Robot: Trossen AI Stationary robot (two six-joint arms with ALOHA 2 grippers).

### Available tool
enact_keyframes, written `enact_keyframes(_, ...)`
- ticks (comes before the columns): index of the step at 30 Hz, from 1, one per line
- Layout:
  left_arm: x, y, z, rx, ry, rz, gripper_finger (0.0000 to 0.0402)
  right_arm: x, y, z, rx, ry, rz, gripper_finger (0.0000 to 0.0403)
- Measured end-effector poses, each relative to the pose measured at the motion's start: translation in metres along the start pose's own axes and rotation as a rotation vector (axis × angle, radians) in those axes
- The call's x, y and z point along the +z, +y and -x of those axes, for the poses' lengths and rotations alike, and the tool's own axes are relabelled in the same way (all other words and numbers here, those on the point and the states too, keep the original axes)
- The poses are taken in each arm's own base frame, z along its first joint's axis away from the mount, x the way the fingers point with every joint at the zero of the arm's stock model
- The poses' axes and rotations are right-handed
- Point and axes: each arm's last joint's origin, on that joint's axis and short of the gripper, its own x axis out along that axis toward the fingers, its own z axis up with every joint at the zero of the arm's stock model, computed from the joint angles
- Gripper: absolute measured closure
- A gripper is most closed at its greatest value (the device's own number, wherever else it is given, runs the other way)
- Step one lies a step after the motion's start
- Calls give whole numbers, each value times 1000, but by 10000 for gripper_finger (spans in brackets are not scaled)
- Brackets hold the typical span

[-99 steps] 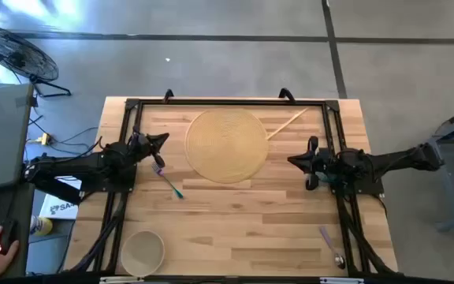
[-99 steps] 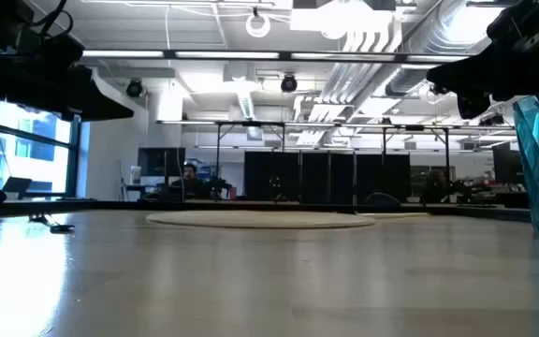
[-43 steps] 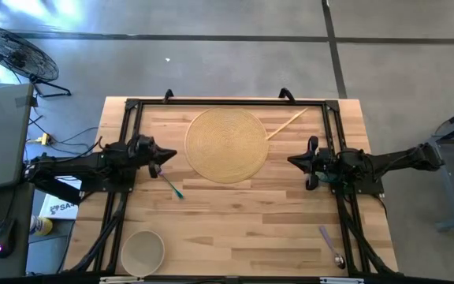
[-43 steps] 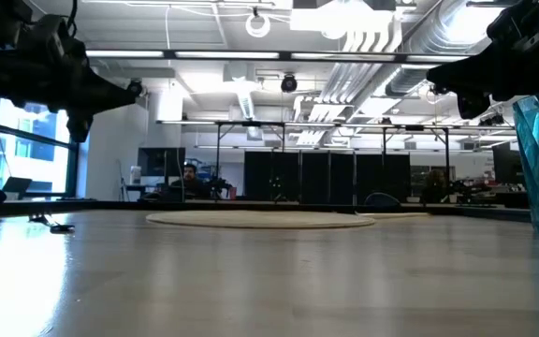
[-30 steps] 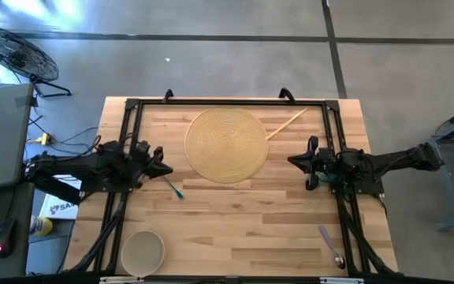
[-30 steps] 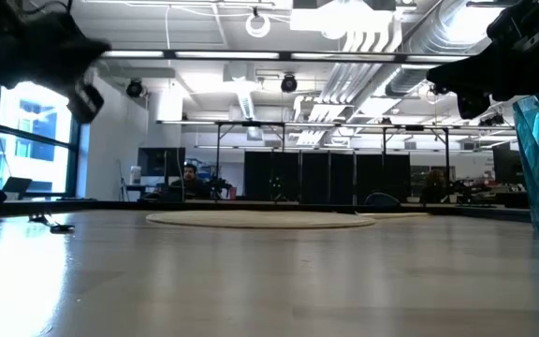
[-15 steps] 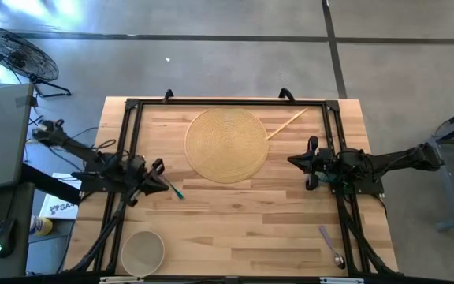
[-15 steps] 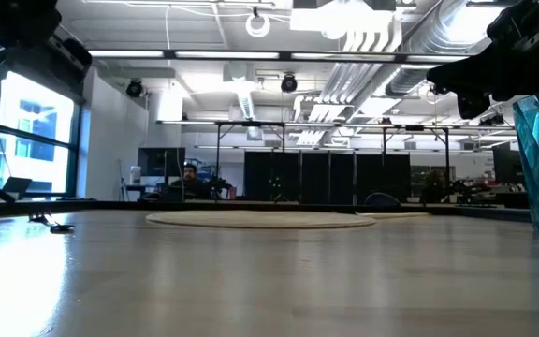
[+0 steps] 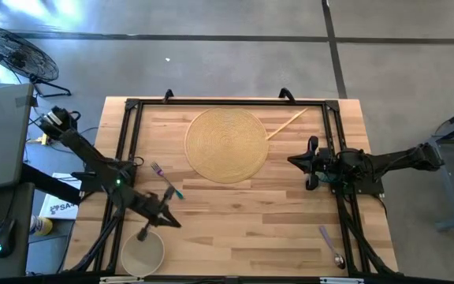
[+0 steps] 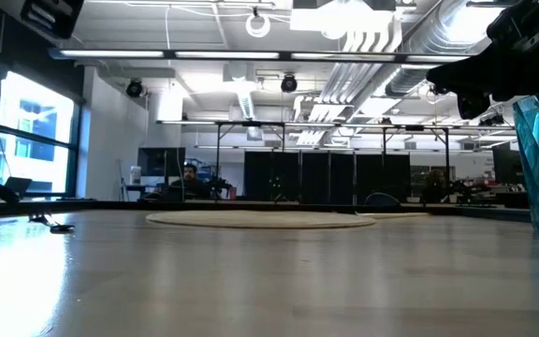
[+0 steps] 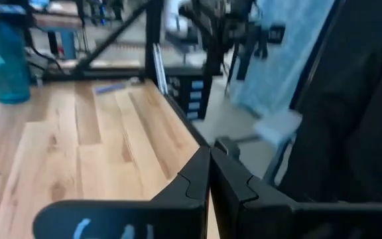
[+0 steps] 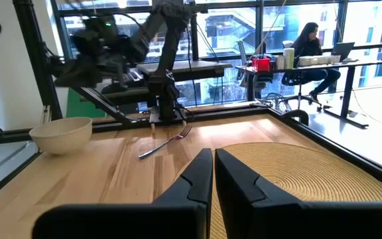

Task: Pick & Place Utensil
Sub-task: Put the white bowl on the brown mat

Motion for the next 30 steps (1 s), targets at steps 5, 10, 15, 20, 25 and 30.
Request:
enact_keyframes(5,16,-11,-18,-25,218,38,399,0,0,0,0,1,0,391)
enact_keyframes(10,31,-18,-28,11,397,149,399,-1,0,0,-1,6,1,391)
enact_keyframes(15,45,-35,-42,-44,434,218,399,0,0,0,-1,6,1,391)
enact_keyframes(20,45,-62,-48,-86,475,165,399,-1,0,0,-1,10,2,391)
enact_keyframes(25,32,-88,-43,-128,573,236,399,-1,0,0,-1,14,3,391)
enact_keyframes(30,25,-99,-34,-90,670,475,399,-1,0,0,-1,14,3,391)
